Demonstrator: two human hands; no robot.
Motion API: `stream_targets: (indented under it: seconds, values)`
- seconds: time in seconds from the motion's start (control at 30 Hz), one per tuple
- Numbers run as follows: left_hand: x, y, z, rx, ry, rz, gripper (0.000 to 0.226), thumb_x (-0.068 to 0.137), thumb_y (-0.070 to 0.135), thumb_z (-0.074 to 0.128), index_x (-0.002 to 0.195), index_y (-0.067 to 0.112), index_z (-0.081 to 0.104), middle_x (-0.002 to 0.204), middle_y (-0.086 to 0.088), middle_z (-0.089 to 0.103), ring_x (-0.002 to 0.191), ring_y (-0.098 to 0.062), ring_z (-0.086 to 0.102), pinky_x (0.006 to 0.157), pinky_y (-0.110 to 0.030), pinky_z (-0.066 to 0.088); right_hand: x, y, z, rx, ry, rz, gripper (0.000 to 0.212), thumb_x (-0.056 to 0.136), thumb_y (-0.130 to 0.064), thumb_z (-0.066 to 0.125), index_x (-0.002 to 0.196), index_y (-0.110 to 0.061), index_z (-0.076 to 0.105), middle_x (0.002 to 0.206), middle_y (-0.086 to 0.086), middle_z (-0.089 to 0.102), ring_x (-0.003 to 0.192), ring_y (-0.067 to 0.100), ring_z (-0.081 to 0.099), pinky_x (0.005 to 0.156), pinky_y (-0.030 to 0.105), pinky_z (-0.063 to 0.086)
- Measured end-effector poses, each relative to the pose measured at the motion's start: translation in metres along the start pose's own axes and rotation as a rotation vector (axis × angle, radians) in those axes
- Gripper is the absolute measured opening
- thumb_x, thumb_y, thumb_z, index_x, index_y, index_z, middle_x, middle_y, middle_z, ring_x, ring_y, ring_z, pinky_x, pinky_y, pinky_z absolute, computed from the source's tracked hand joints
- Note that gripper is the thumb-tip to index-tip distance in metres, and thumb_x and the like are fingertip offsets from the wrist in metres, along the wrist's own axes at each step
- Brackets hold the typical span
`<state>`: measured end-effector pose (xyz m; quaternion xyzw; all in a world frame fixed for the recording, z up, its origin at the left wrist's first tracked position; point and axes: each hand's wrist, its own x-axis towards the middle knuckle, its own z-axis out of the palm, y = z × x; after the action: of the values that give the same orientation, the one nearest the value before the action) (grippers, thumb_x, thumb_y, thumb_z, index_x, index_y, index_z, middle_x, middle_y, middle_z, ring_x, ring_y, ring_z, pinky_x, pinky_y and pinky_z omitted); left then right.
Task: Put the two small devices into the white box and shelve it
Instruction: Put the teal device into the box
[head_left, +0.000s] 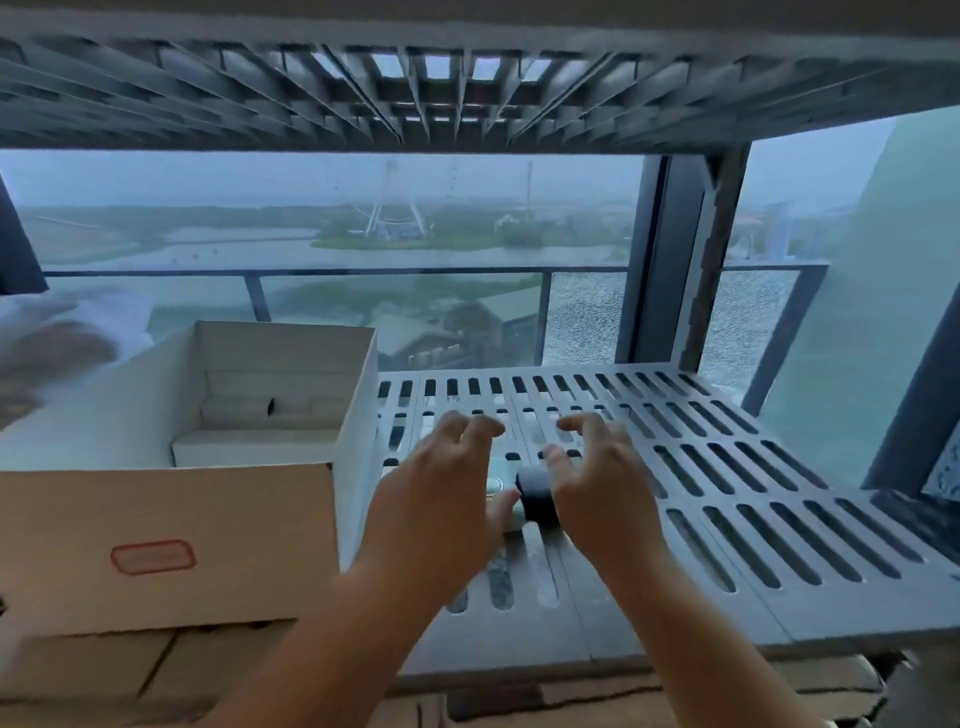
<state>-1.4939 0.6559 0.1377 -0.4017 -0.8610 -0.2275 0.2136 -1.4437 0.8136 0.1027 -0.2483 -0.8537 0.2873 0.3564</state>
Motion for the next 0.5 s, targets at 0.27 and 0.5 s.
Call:
stream_targets:
  seconds: [0.27, 0.5]
  values:
    - [0.007, -0.011, 0.045, 0.152, -0.192, -0.252, 0.094, 0.071, 0.082, 0.058, 0.143, 0.029, 0.029, 0.131, -0.001, 0.051, 0.116, -0.022, 0.055, 0.084, -0.035, 0.051, 0.019, 0.006, 0.004, 0.018, -0.080, -0.032, 0.024, 0.100, -0.028, 0.052, 0.123, -0.023, 0.060, 0.121, 0.003, 0.057, 0.113, 0.019, 0.055, 0.092, 0.032, 0.043]
    - [0.015, -0.002, 0.060, 0.300, -0.370, -0.389, 0.113, 0.062, 0.097, 0.041, 0.146, 0.021, 0.032, 0.136, -0.011, 0.051, 0.124, -0.029, 0.047, 0.091, -0.039, 0.047, 0.026, 0.002, 0.004, 0.019, -0.087, -0.063, 0.023, 0.103, -0.028, 0.048, 0.122, -0.023, 0.059, 0.120, 0.004, 0.059, 0.113, 0.020, 0.055, 0.095, 0.037, 0.046]
